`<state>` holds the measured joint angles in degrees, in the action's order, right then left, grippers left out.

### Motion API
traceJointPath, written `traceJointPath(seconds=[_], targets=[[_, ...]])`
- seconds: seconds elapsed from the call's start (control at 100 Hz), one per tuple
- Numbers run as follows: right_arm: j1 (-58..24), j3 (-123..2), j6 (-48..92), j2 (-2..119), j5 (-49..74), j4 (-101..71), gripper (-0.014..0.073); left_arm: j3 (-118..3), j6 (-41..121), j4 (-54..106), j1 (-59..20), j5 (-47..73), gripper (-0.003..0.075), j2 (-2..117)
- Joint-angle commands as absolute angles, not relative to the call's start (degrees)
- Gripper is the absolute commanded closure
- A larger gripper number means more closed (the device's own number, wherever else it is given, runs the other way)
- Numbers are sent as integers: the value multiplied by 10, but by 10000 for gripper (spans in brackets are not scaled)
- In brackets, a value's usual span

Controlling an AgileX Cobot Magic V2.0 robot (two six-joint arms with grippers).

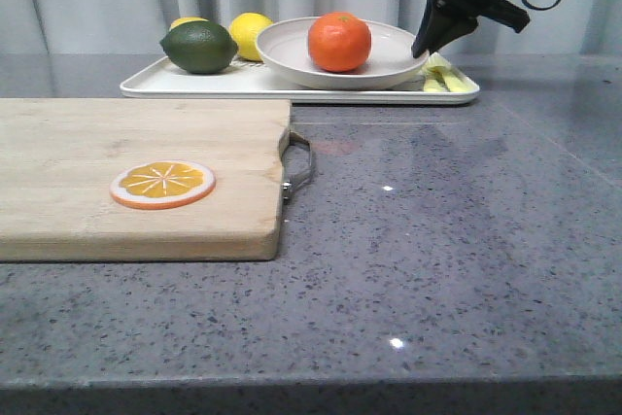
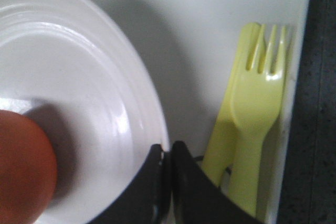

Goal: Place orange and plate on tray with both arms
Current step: 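Open the right gripper and raise it off the plate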

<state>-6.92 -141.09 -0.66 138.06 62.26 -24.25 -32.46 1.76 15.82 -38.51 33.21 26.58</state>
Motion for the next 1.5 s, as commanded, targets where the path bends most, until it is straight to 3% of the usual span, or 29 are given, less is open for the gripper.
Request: traceJointPath(seconds=[0.0,0.32,0.58,0.83,0.97,1.24,1.49], targets=[[-66,-1432,-9,1346,588,-271,660,-339,14,169,-382,284,741,267],[-66,-1432,-9,1351,575,-270,647,-339,14,169,-382,282,741,267],[-66,-1432,-9,1351,579,-270,395,-339,14,169,-382,282,741,267],[-66,-1444,-9,1349,597,-270,382,-339,14,169,-382,282,741,267],[-65,-1477,-8,1349,637,-262,417,-339,14,169,-382,282,741,267],[-65,-1501,8,1321,707,-249,664,-339,14,169,-382,282,741,267],[-65,-1500,8,1275,744,-244,661,-339,14,171,-382,282,741,267]])
